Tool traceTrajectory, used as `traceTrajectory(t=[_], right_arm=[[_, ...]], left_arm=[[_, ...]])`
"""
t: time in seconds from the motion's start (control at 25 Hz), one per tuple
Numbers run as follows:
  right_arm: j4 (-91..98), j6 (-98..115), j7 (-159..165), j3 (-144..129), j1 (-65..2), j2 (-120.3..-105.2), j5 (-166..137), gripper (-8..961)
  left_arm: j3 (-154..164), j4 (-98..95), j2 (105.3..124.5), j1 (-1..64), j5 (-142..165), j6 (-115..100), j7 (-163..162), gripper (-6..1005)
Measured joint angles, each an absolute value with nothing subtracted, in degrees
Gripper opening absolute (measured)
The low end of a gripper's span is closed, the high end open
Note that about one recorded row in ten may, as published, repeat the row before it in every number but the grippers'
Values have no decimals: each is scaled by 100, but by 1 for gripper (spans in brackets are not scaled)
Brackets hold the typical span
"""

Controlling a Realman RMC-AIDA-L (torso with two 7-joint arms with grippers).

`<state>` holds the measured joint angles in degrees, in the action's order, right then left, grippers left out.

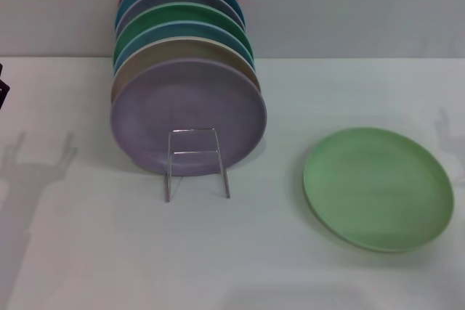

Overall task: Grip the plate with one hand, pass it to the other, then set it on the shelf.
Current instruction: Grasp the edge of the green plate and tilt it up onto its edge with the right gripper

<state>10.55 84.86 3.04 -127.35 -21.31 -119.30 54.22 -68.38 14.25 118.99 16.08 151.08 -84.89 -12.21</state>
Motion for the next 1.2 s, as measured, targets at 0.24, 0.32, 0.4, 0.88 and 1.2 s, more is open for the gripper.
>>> traceTrajectory(t=[0.24, 0.32, 0.4, 0.88, 1.2], right_arm=[[1330, 8472, -1228, -12674, -2063, -11943, 5465, 501], [1441, 8450, -1425, -12605, -2038, -11947, 5489, 502], [1717, 8256, -1479, -12447, -1968, -11945, 5495, 501], [5329, 3882, -3061, -10682, -1106, -11916, 5424, 487], [6998, -563, -3052, -9026, -913, -11901, 5480, 488]], left_arm=[[-6838, 1423, 11892, 1656, 15116, -8483, -1218, 859], [-6838, 1423, 11891, 1660, 15119, -8481, -1217, 859], [-6838, 1423, 11891, 1663, 15122, -8480, -1216, 859], [-6844, 1414, 11882, 1605, 15117, -8492, -1213, 860], [-6836, 1406, 11883, 1586, 15116, -8494, -1212, 860]])
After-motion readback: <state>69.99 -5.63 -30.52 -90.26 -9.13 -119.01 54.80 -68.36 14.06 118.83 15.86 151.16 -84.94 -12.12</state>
